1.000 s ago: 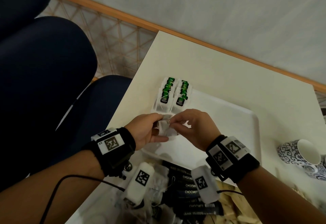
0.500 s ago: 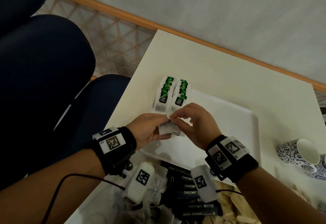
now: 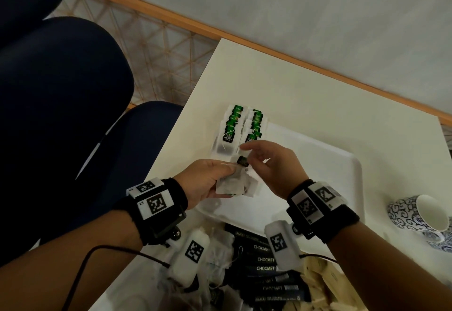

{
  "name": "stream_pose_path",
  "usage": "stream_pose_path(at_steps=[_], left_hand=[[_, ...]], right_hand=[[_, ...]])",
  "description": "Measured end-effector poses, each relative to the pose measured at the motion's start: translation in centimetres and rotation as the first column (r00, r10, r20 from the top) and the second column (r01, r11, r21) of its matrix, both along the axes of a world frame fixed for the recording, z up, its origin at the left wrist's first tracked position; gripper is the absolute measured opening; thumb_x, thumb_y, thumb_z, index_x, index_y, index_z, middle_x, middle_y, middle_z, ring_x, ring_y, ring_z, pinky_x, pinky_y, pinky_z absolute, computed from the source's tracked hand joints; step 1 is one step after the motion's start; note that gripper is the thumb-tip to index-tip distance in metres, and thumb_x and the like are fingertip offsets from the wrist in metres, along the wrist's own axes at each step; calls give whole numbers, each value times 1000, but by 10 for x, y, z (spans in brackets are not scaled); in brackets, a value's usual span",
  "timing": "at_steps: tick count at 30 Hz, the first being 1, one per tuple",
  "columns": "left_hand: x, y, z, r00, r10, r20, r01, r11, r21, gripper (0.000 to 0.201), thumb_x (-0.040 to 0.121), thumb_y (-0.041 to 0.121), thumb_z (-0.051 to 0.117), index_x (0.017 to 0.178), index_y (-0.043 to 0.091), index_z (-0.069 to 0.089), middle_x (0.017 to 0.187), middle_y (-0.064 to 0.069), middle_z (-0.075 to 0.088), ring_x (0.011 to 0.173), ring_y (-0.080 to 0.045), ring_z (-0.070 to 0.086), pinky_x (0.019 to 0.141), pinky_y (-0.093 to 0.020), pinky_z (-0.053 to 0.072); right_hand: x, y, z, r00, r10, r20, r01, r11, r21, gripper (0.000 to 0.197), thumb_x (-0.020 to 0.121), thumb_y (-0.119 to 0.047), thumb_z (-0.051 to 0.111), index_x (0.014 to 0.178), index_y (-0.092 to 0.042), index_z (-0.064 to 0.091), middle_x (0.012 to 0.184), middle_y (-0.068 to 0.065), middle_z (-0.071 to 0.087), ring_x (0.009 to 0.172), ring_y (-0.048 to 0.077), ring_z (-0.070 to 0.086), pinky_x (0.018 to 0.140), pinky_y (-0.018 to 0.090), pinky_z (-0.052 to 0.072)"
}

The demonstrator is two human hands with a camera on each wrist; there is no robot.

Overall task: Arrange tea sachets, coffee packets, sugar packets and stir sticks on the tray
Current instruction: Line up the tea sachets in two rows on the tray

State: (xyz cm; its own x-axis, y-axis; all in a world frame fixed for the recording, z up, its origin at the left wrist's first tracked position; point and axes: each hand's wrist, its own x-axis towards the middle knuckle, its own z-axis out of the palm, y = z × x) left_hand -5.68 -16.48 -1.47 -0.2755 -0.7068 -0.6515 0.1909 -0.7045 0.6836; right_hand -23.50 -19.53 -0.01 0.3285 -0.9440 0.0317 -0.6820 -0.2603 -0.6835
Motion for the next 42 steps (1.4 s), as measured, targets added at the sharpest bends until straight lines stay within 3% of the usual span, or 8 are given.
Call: stream_pose_path(at_steps=[4,9,15,19,27,32,38,42], left_hand=[[6,2,-4,1000,1,-1,-1,1000,2,21,91,2,56,108,3,67,103,-16,71,82,-20,70,62,-27,58],[13,1,-8,1000,-23,19,23,1000,22,25,92,4,54,115,2,65,111,-17,69,93,-26,68,72,-32,60],[16,-2,-9,999,-41,21,40,999,30,26,90,12,61,113,3,67,109,-16,70,92,-23,69,70,-30,59],[15,-5,-9,1000,-20,25,19,999,29,28,88,12,64,113,2,66,107,-16,71,85,-20,69,62,-26,58],[12,-8,-7,1000,10,15,-11,1000,27,25,96,14,52,113,3,66,111,-18,68,89,-24,68,70,-29,60],[8,-7,-4,996,82,-45,-79,995,54,32,101,23,42,112,2,64,111,-18,69,99,-29,68,82,-40,58],[2,-4,1,992,95,-87,-88,993,83,37,103,24,37,112,-1,63,108,-21,69,99,-30,68,82,-40,58],[2,-2,0,992,94,-87,-86,992,88,37,102,25,37,110,-1,64,102,-19,70,93,-29,68,83,-41,58]], right_hand=[[-6,-11,0,998,-28,-65,26,999,-32,25,91,-10,55,105,-27,68,93,-14,64,80,2,58,74,16,45],[-9,-19,0,997,16,-71,-11,997,76,26,92,-11,55,103,-31,67,83,-18,62,78,-7,56,68,6,39],[-11,-39,-11,995,-27,-92,40,989,145,25,91,-14,56,105,-32,64,81,-15,63,79,-1,57,78,22,46],[-12,-51,-15,993,-73,-91,84,988,126,25,90,-14,55,106,-30,65,77,-17,61,78,2,57,76,23,44],[-16,-52,-17,988,-52,-147,58,998,38,22,87,-20,62,105,-32,66,97,-9,60,85,6,55,80,24,45],[-9,-20,-1,986,150,-67,-153,987,-45,17,85,-28,67,101,-31,67,95,-12,60,86,1,55,72,14,42],[-2,11,-3,905,395,-159,-408,911,-55,49,69,-60,70,110,-32,66,110,-8,60,105,9,53,90,23,44],[-1,14,-5,925,346,-158,-371,913,-172,27,81,-45,60,98,-28,72,102,-7,66,98,12,59,82,30,51]])
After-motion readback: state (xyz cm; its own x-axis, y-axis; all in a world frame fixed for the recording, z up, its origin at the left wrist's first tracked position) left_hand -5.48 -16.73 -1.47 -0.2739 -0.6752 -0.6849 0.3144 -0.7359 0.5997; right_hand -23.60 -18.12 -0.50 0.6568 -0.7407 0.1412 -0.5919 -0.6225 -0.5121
